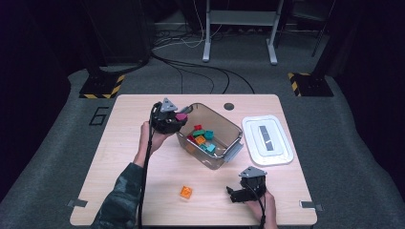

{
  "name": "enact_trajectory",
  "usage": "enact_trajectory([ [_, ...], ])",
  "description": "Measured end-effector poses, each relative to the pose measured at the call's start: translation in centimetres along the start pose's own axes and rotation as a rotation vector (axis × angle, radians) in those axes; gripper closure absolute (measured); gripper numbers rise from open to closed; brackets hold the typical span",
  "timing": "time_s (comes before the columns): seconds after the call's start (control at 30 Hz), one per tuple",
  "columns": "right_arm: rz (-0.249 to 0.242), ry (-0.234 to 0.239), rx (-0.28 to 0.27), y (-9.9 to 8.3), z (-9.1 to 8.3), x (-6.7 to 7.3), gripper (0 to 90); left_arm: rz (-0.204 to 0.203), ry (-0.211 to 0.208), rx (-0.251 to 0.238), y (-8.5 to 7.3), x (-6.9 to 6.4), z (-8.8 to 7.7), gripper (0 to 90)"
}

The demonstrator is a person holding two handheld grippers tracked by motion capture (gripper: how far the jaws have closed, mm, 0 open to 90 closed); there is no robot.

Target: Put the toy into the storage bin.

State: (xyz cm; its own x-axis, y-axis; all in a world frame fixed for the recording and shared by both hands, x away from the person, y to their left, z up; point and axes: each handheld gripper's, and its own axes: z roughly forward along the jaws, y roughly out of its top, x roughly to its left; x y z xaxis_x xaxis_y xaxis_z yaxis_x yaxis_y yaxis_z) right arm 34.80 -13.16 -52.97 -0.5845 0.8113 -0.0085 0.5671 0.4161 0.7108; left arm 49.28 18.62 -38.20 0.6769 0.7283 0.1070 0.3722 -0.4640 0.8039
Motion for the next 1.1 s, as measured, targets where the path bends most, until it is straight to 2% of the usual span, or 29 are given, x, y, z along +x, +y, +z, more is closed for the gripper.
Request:
enact_trajectory([
  [0.47, 0.0, 0.0, 0.0, 0.0, 0.0, 0.0, 0.0, 0.003, 0.001, 0.08, 0.2, 0.2, 2.5, 58.2],
  [0.53, 0.0, 0.001, 0.0, 0.0, 0.0, 0.0, 0.0, -0.007, -0.007, 0.095, 0.1, 0.1, 2.6, 53.6],
  [0.63, -0.001, 0.001, 0.0, 0.0, 0.0, 0.0, 0.0, -0.003, -0.004, 0.11, -0.1, 0.0, 2.4, 43.5],
  [0.73, 0.0, 0.001, 0.0, 0.0, 0.0, 0.0, 0.0, -0.005, 0.002, 0.1, -0.4, -0.2, 1.7, 34.7],
  [0.83, 0.0, 0.001, 0.0, 0.0, 0.0, 0.0, 0.0, -0.025, 0.004, 0.078, -1.0, -0.3, 0.9, 26.6],
  [0.93, 0.0, 0.0, 0.0, 0.0, 0.0, 0.0, 0.0, -0.018, 0.01, 0.068, -1.5, -0.5, 0.0, 20.7],
  [1.1, 0.0, 0.0, 0.0, 0.0, 0.0, 0.0, 0.0, -0.017, 0.007, 0.054, -2.6, -0.8, -1.2, 16.1],
])
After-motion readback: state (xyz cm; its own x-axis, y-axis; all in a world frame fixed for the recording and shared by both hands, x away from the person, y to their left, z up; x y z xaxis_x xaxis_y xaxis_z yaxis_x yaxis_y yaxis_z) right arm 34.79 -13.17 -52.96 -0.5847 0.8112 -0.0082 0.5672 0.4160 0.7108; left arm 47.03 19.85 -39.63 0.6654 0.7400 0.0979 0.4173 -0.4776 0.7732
